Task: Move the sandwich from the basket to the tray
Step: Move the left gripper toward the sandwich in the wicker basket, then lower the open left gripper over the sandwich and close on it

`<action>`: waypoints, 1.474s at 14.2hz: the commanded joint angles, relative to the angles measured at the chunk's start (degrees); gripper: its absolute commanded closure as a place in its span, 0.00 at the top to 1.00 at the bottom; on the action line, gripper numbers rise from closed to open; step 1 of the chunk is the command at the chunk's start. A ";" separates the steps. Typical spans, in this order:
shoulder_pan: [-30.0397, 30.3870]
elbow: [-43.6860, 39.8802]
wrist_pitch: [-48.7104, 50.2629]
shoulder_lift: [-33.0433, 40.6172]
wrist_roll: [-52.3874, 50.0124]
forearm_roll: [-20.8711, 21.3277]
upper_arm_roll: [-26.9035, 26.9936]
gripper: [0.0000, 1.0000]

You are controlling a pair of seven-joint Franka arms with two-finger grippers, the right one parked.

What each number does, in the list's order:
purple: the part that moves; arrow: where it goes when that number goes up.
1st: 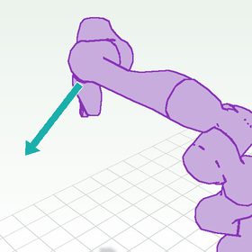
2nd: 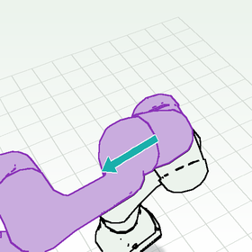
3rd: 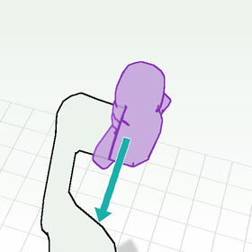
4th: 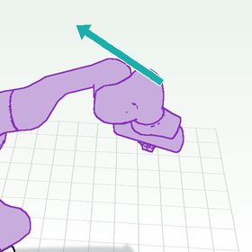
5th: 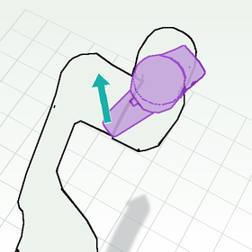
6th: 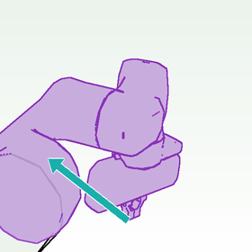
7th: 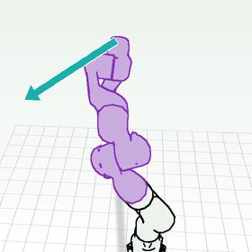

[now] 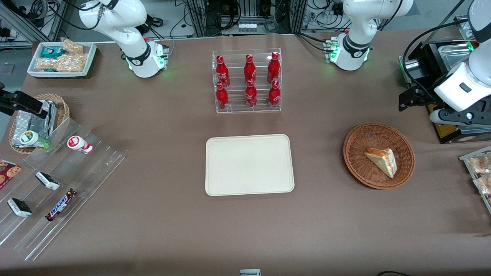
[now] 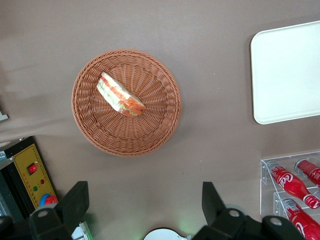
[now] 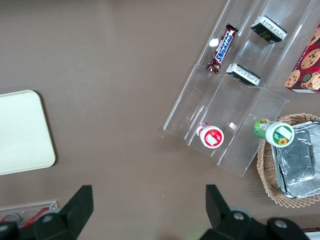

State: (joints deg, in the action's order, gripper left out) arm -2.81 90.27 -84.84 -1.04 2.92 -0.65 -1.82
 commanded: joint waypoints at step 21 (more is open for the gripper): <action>5.00 28.09 -28.33 -2.12 -1.69 0.12 1.90 1.00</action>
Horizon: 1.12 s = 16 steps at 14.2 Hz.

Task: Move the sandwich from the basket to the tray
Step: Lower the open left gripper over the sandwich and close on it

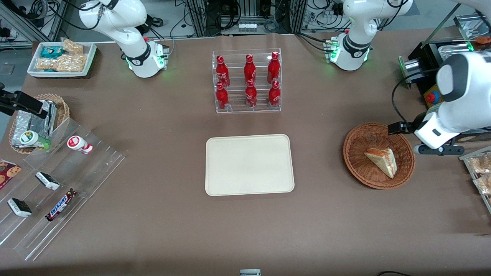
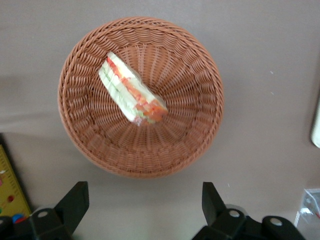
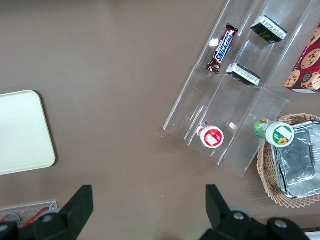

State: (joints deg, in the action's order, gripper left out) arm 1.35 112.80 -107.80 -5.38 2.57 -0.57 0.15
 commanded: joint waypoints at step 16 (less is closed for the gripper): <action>1.55 14.47 -36.60 -10.79 -47.57 -0.05 -0.15 0.12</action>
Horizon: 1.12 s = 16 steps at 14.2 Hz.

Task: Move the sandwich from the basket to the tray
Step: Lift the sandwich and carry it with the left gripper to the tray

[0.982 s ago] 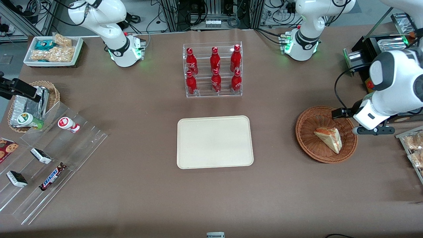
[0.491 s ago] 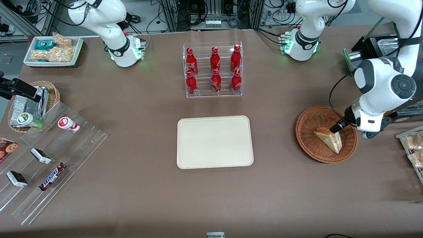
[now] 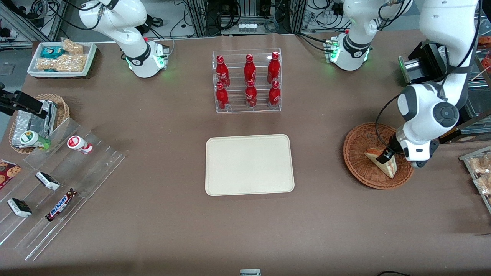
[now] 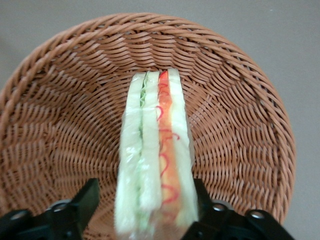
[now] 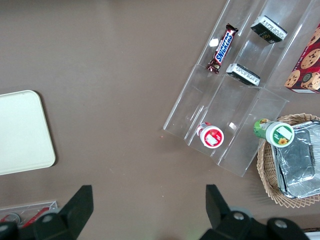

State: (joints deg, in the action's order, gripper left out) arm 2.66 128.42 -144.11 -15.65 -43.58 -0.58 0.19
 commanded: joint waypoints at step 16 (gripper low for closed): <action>-33.39 -22.66 12.80 -8.14 -8.53 0.05 -1.60 0.06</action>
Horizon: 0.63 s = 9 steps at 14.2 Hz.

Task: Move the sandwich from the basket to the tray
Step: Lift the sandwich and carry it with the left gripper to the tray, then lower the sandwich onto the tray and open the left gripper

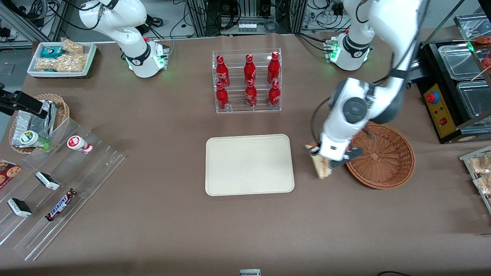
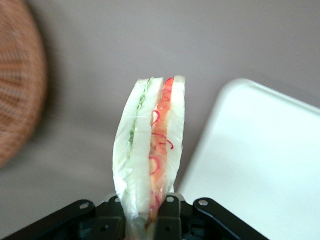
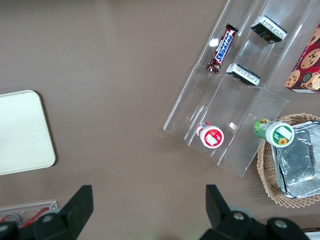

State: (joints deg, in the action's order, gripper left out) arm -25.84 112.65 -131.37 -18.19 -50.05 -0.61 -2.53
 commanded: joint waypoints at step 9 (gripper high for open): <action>-16.26 -21.51 -6.01 -20.13 -5.24 6.58 1.13 0.07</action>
State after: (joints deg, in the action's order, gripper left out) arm -40.86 94.73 -137.52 -35.96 -54.17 4.06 -2.31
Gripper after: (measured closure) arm 0.846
